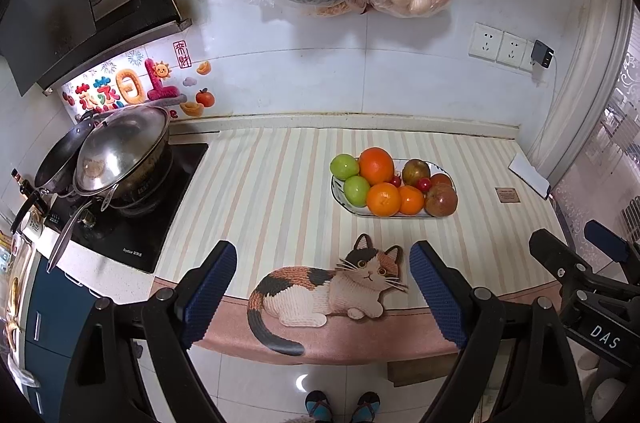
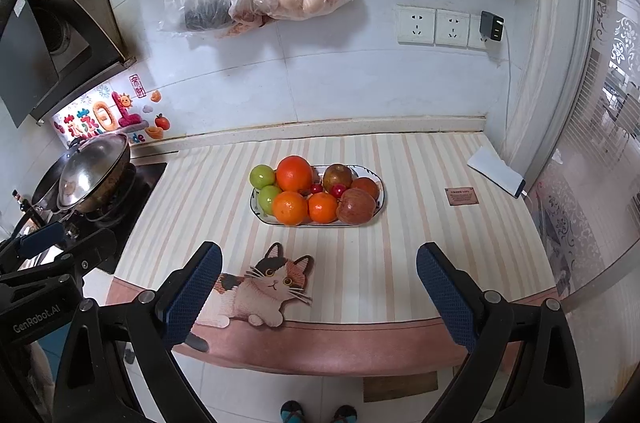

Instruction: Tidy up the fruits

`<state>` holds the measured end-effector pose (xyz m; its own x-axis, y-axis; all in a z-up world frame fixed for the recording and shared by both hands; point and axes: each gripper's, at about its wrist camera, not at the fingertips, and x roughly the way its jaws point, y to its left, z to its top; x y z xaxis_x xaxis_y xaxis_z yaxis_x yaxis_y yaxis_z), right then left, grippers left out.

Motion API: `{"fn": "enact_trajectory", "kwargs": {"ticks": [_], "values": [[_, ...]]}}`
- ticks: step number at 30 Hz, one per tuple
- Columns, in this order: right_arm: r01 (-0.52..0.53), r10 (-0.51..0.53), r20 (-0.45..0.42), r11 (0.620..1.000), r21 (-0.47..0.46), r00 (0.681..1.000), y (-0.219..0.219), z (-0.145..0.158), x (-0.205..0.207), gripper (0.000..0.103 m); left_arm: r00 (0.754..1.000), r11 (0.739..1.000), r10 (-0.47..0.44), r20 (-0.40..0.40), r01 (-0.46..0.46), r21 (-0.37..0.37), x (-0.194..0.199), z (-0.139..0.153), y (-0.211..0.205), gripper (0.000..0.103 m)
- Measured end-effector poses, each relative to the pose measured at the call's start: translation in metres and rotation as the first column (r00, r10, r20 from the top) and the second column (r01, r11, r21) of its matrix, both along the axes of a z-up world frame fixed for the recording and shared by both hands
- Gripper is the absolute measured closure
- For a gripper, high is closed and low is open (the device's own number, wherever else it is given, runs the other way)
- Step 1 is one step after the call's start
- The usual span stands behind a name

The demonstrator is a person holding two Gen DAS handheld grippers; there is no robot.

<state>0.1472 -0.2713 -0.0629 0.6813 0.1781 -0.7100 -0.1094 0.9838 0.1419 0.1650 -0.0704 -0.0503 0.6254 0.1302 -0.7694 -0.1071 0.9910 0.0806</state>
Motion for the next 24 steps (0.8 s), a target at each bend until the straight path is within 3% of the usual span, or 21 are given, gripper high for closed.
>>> {"fn": "enact_trajectory", "kwargs": {"ticks": [5, 10, 24], "values": [[-0.006, 0.006, 0.002, 1.0, -0.003, 1.0, 0.0021, 0.0032, -0.0039, 0.003, 1.0, 1.0, 0.001, 0.004, -0.001, 0.005, -0.0025, 0.0011, -0.0007, 0.014], [-0.008, 0.008, 0.001, 1.0, -0.003, 1.0, 0.0043, 0.0044, -0.006, 0.003, 1.0, 1.0, 0.006, 0.005, -0.006, 0.014, -0.0045, 0.0024, -0.0026, 0.005], [-0.012, 0.012, 0.006, 1.0, -0.005, 1.0, 0.0031, 0.0076, -0.0091, 0.003, 1.0, 1.0, 0.015, 0.006, -0.015, 0.011, -0.0092, 0.0028, -0.0025, 0.004]]}}
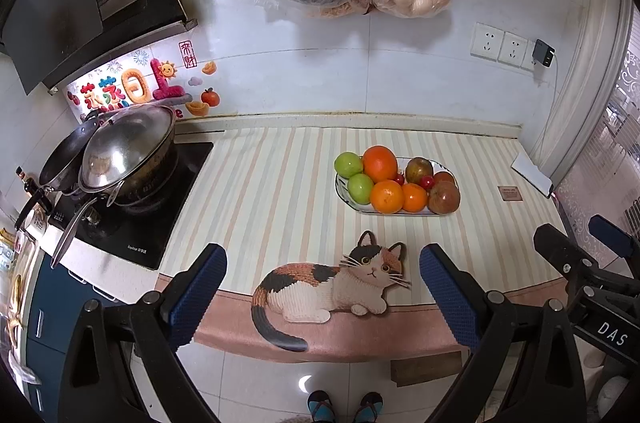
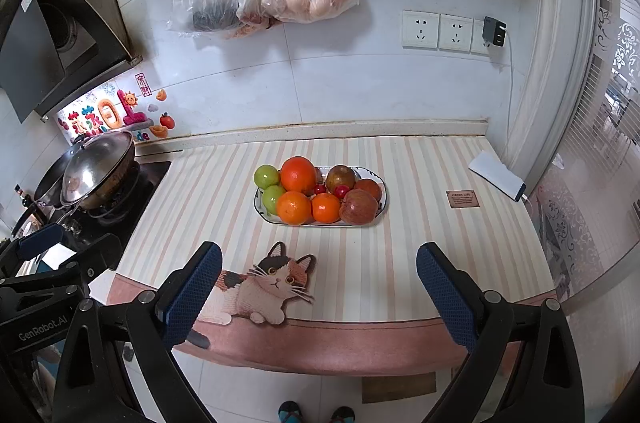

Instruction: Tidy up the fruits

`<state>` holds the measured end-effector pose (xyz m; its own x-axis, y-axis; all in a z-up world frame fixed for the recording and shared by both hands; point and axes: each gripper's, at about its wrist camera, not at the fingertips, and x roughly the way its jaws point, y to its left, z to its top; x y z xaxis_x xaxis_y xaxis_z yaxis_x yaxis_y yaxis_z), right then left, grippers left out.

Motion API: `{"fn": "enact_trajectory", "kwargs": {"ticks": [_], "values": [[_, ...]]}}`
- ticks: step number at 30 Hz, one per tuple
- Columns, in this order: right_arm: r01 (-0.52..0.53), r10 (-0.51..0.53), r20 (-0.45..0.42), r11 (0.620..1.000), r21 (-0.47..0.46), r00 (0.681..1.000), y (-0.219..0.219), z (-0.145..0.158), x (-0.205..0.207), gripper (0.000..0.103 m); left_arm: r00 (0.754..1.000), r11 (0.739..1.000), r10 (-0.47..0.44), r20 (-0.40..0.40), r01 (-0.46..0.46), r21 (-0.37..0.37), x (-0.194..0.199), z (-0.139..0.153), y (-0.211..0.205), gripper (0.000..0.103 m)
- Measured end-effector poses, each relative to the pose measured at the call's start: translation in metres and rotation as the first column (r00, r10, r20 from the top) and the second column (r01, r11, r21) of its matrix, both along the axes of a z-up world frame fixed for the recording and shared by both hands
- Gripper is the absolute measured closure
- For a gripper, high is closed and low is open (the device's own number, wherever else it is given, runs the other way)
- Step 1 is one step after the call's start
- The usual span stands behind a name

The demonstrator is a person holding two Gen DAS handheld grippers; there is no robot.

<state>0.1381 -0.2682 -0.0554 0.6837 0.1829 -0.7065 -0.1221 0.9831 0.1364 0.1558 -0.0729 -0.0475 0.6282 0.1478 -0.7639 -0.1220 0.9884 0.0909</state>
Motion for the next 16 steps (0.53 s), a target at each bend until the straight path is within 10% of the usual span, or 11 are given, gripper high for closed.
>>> {"fn": "enact_trajectory", "kwargs": {"ticks": [16], "values": [[-0.009, 0.009, 0.002, 1.0, 0.0, 1.0, -0.002, 0.0016, -0.005, 0.003, 1.0, 1.0, 0.006, 0.008, -0.006, -0.009, -0.0059, 0.0008, 0.0058, 0.004]]}}
